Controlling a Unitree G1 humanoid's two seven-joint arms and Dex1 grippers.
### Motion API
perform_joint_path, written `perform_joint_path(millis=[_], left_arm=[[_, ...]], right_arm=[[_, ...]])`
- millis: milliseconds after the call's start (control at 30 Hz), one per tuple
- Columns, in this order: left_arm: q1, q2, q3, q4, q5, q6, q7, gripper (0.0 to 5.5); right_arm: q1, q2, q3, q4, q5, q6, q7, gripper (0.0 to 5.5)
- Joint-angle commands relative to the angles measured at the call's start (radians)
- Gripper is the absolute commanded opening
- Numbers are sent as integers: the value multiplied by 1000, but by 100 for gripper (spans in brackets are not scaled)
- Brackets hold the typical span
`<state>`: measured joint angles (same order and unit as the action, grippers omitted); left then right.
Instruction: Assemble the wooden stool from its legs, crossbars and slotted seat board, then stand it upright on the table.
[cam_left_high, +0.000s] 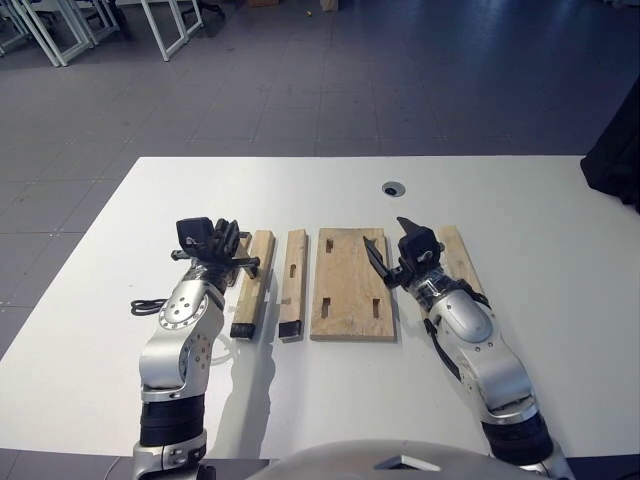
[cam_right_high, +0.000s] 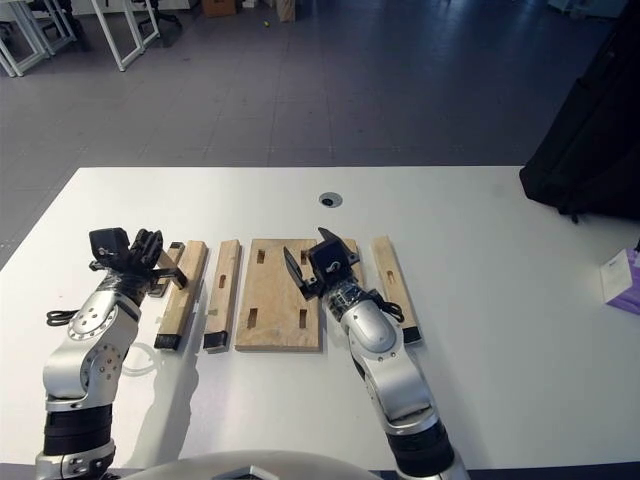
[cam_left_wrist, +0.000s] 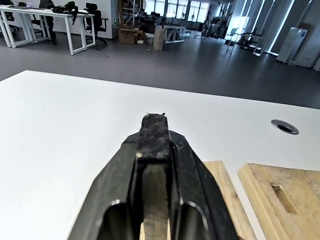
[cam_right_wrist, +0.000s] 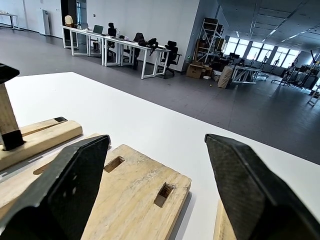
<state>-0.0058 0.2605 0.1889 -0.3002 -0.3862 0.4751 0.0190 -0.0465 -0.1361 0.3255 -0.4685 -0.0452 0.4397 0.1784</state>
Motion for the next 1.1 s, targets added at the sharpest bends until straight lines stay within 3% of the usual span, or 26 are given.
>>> perform_joint_path(millis=[33, 200, 333, 600, 933, 1100], left_arm=[[56, -30, 0, 12, 37, 15, 19, 44], [125, -33, -66, 61, 133, -53, -10, 44], [174, -20, -121, 121, 185, -4, -30, 44], [189, -144, -48, 129, 95, -48, -22, 44], [75, -169, -48, 25, 116, -205, -36, 44], [59, -151, -58, 7, 159, -209, -34, 145]], right_arm=[[-12, 3, -8, 8, -14, -5, -3, 350], [-15, 1, -9, 11, -19, -11, 2, 350], [-23, -1, -13, 14, -15, -10, 10, 350], [-35, 13, -38, 11, -8, 4, 5, 350], [-44, 20, -49, 18, -10, 3, 4, 350], [-45, 21, -46, 24, -13, 1, 3, 350]])
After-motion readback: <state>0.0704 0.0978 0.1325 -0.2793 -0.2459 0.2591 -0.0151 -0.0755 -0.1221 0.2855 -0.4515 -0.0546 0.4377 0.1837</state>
